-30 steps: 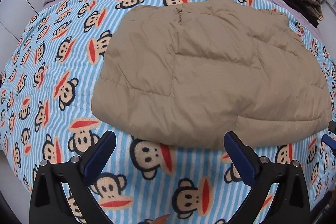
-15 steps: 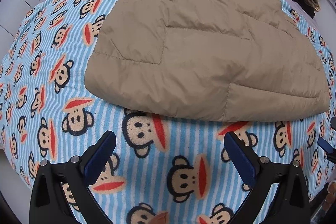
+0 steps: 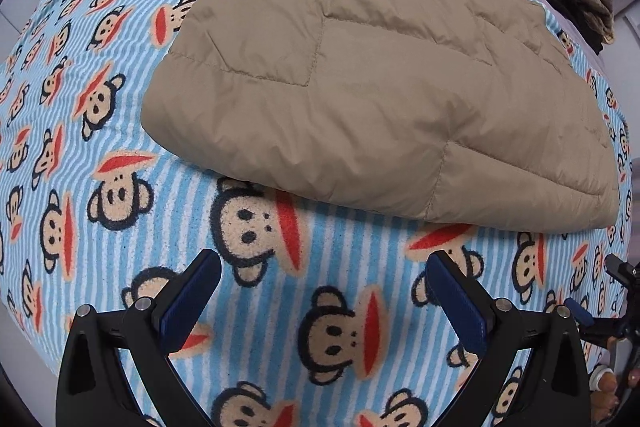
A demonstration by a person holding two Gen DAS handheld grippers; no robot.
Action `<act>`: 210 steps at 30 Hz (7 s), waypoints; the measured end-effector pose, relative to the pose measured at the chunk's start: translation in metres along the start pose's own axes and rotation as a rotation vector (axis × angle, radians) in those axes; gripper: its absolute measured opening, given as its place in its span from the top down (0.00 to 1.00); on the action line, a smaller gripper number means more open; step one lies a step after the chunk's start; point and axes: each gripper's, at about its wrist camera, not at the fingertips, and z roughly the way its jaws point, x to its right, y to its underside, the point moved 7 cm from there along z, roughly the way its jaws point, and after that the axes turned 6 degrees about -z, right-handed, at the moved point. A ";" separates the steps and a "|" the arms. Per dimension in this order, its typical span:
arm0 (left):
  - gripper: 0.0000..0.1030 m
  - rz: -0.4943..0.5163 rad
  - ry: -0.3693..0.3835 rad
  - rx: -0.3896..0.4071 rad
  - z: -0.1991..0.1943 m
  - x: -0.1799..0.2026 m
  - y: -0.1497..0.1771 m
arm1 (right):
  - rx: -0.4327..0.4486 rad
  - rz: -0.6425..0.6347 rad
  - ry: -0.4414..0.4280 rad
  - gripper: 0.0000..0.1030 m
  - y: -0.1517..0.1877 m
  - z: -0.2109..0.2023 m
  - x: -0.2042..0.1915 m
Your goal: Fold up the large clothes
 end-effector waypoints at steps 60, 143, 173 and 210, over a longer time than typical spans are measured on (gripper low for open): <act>0.78 -0.216 0.602 0.109 -0.011 -0.001 -0.087 | 0.073 0.082 -0.370 0.73 -0.059 0.030 -0.051; 0.01 0.118 0.173 -0.073 -0.033 -0.155 0.027 | -0.010 -0.254 0.289 0.28 0.171 0.000 -0.061; 0.01 0.189 0.118 -0.079 -0.014 -0.123 0.027 | 0.027 -0.312 0.313 0.22 0.166 -0.018 -0.058; 0.07 0.290 0.552 -0.345 0.062 -0.073 0.013 | -0.158 -0.360 0.398 0.46 0.170 0.045 -0.059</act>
